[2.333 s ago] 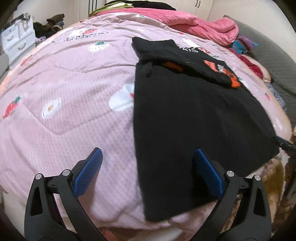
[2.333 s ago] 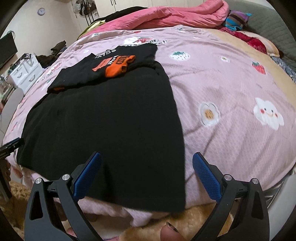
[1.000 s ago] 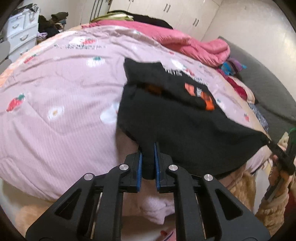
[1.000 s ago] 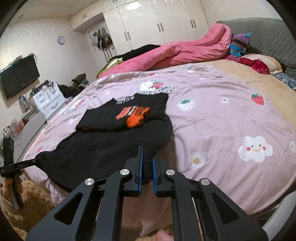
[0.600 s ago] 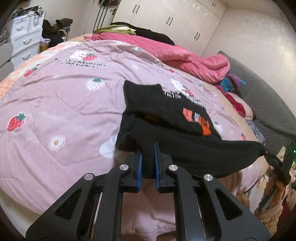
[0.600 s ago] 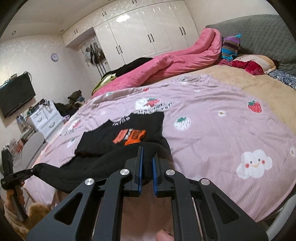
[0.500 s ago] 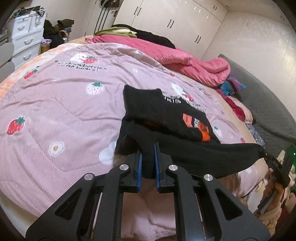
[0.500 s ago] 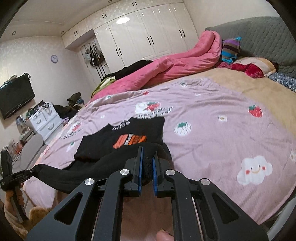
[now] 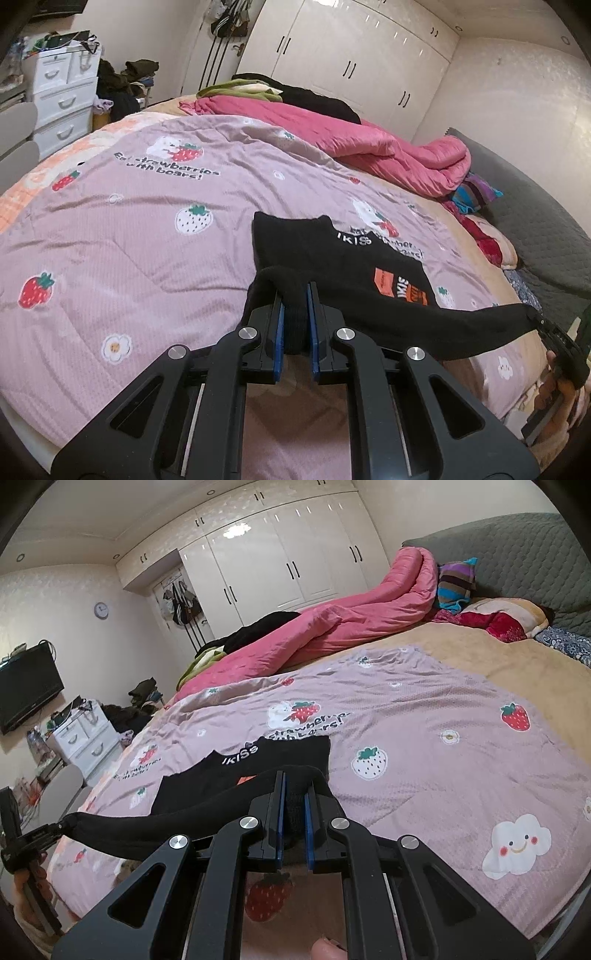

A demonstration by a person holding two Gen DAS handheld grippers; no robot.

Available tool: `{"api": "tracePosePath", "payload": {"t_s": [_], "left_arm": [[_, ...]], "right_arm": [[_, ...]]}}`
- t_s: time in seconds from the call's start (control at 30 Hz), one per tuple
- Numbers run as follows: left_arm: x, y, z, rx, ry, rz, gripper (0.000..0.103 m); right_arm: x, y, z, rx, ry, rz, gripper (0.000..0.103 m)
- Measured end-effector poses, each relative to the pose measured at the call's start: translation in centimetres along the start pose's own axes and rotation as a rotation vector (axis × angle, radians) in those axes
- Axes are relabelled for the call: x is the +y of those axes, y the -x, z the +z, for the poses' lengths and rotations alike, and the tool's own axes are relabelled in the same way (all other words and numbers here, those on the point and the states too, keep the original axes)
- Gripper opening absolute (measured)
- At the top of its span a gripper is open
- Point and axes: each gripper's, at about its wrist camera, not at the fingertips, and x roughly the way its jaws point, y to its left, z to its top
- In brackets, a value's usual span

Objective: Fold small clothes
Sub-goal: 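Lift the hem with both tools and fold it over toward the collar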

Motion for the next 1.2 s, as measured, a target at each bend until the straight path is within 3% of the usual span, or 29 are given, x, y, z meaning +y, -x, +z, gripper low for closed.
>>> {"api": "tracePosePath", "payload": {"t_s": [0.27,0.6,1.2], "left_arm": [[0.1,-1.6,2.2,-0.030,0.025,0.020,0.004],[-0.6,-3.6,4.5,-0.084,0.005,0.108,0.004],[-0.5,-8.0,5.9,-0.054,-0.026,0.164,0.004]], "right_arm": [[0.8,-2.1,2.0,-0.021,0.008,-0.034,0.008],[2.0,-4.7,3.9,-0.049,0.024,-0.080,0.008],[1.5,-9.9,5.0,-0.055,0.025,-0.118,0.008]]}}
